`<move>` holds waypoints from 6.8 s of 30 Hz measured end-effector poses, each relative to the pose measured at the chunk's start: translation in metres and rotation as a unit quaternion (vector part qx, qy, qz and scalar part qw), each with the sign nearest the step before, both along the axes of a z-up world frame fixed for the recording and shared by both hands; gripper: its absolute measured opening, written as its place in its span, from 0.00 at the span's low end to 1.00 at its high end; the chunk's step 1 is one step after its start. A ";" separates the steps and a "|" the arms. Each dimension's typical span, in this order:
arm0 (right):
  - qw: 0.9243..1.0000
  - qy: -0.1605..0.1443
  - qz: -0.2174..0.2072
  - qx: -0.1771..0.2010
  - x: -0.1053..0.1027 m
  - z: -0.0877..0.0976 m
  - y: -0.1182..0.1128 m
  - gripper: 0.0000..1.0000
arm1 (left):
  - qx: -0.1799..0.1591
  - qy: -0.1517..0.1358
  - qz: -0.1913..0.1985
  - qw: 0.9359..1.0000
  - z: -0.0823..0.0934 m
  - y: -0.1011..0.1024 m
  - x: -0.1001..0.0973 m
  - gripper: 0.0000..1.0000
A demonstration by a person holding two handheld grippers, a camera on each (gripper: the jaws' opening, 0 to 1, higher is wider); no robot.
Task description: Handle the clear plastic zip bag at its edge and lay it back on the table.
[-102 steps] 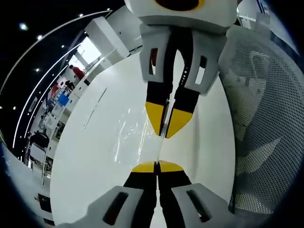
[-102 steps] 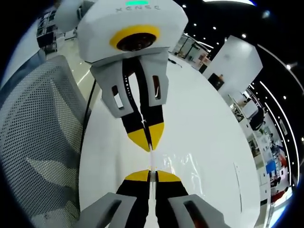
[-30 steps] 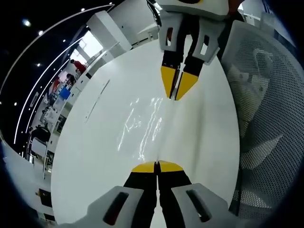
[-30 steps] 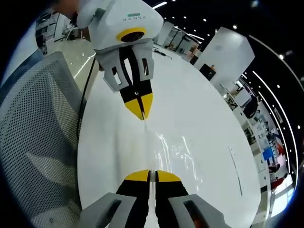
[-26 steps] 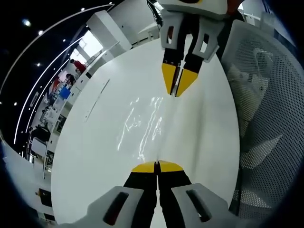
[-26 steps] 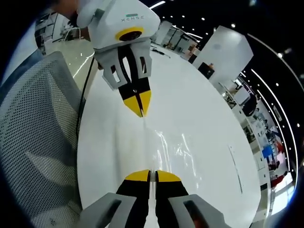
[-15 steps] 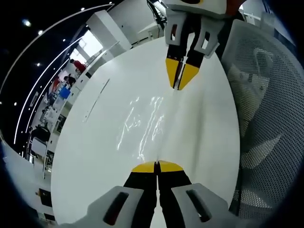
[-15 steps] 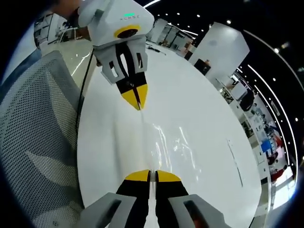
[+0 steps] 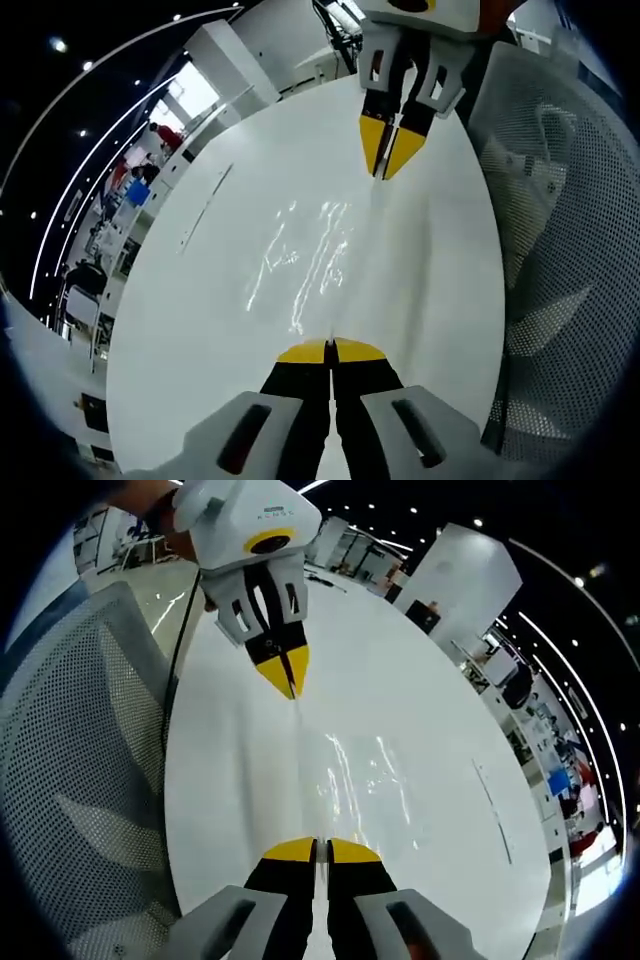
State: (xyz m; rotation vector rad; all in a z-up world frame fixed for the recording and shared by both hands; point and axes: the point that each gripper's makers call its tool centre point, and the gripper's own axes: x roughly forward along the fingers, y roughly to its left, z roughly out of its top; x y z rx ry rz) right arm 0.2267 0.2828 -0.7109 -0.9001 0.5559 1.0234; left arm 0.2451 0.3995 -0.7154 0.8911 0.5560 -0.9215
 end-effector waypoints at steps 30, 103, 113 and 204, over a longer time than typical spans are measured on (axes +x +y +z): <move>0.996 0.022 -0.051 0.076 0.002 0.009 -0.004 0.07 | 0.007 -0.007 -0.004 1.000 0.001 -0.002 -0.001 0.00; 0.997 0.046 0.018 0.052 0.003 -0.008 0.048 0.03 | 0.000 -0.008 -0.008 1.000 0.003 -0.002 -0.004 0.00; 0.997 0.051 0.013 0.055 0.002 -0.010 0.048 0.00 | -0.003 -0.008 -0.009 1.000 0.006 -0.004 -0.006 0.00; 0.994 0.044 -0.059 0.082 0.033 0.006 0.042 0.00 | 0.012 -0.023 -0.064 0.998 -0.001 -0.066 -0.023 0.00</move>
